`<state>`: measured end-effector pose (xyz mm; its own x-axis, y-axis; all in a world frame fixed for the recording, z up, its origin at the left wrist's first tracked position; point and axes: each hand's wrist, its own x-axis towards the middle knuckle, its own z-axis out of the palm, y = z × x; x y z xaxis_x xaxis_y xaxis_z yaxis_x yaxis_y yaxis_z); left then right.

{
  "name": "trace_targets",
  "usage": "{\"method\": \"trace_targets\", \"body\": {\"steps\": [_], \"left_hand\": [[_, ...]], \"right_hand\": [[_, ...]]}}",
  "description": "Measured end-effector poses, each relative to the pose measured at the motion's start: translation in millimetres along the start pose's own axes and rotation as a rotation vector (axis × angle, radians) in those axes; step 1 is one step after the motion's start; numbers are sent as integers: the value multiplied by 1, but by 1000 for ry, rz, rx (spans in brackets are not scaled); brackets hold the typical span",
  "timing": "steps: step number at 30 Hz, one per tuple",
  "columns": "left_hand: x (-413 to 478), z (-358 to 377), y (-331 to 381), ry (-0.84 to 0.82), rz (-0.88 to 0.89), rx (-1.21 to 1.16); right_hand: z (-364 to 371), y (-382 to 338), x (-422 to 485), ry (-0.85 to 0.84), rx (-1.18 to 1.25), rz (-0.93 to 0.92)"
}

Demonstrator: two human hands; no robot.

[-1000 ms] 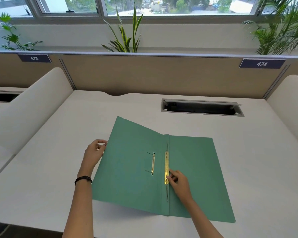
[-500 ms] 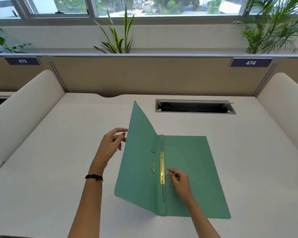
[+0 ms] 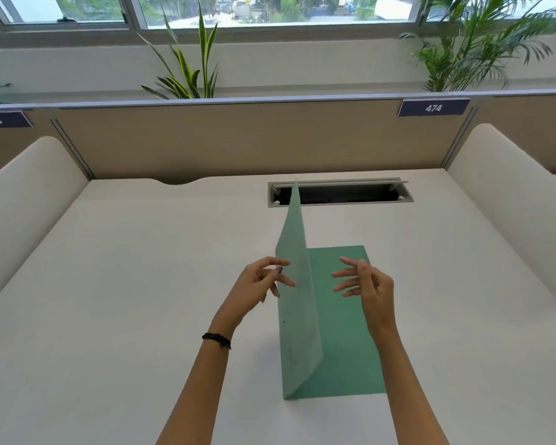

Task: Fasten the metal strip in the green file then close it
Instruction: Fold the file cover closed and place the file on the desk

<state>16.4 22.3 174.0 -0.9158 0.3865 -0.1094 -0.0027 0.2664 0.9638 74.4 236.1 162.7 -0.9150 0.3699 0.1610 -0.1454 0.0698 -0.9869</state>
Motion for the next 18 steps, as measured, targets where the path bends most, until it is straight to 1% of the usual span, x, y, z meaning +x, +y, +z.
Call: {"method": "trace_targets", "body": {"steps": [3,6,9,12,13,18], "left_hand": [[5,13,-7,-72,-30,16],[10,20,-18,-90,-55,66],[13,25,-39,-63,-109,203],[11,27,-68,-13,-187,454],[9,27,-76,-7,-208,499],[3,27,-102,13,-300,513]], "right_hand": [[-8,-18,1,27,-18,-30],[-21,-25,4,49,-8,49],[-36,-25,5,-8,-60,122],[-50,-16,5,-47,-103,156],[-54,-11,5,-53,-101,164],[-69,17,4,33,-51,261]]}}
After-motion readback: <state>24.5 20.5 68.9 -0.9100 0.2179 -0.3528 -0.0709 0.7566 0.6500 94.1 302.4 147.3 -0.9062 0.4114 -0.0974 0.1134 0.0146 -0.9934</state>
